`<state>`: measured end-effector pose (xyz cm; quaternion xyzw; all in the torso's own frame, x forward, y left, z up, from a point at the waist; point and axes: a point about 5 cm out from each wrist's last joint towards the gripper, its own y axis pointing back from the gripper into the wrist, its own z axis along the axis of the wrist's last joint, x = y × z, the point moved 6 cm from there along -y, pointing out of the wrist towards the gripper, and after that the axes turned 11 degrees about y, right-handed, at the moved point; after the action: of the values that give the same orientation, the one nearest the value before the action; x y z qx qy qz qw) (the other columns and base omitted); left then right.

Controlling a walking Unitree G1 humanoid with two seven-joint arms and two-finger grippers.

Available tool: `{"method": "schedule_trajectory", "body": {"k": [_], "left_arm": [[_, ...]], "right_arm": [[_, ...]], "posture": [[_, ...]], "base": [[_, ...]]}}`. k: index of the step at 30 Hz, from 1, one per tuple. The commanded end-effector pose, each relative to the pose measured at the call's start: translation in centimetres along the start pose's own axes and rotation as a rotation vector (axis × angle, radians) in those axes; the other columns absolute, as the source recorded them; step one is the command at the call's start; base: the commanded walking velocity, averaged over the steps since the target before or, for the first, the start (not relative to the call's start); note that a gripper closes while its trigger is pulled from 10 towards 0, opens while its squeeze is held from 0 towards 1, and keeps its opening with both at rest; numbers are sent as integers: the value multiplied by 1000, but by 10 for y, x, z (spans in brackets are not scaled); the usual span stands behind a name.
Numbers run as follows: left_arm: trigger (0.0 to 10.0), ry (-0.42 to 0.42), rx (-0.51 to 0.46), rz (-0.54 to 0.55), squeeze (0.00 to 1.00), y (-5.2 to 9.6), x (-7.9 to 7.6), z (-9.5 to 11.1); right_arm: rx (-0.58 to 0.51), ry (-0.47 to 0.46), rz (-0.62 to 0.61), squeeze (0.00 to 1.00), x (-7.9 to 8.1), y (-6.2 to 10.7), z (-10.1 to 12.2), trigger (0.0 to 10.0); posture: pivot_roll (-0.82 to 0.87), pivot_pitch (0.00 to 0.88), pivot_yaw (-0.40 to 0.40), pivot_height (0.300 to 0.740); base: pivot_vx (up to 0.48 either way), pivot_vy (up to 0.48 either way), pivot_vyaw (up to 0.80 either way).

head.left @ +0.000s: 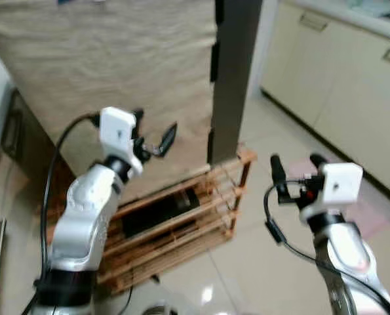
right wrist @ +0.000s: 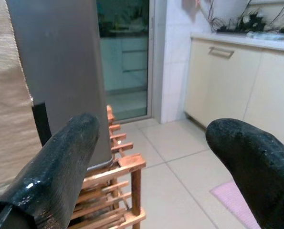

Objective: Restocking fridge

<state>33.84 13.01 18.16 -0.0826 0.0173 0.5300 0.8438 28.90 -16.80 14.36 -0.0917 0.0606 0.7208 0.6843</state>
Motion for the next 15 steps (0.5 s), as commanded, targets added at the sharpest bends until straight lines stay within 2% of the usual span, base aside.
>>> {"method": "schedule_trajectory", "body": {"k": [1,5,9,11,15], "left_arm": [[10000,-16,-16,-38,0,7,-3,7],[10000,-22,10,-111,0,24,-13,1],[10000,-16,39,-69,0,45,-5,-4],[10000,-18,42,-66,0,47,-5,-4],[10000,-25,40,-74,0,45,-7,-2]], "right_arm": [[-31,-16,21,0,5,-1,8,10000],[-33,-10,48,0,8,-1,8,10000],[-27,-6,93,0,12,2,6,10000],[-32,-6,110,0,15,2,7,10000],[-45,0,149,0,21,2,9,10000]], "posture": [[-34,0,25,740],[-33,3,21,740],[-22,6,6,740],[-19,5,1,740],[-13,1,-6,740]], "base": [[0,0,0],[0,0,0],[0,0,0],[0,0,0],[0,365,0]]}}
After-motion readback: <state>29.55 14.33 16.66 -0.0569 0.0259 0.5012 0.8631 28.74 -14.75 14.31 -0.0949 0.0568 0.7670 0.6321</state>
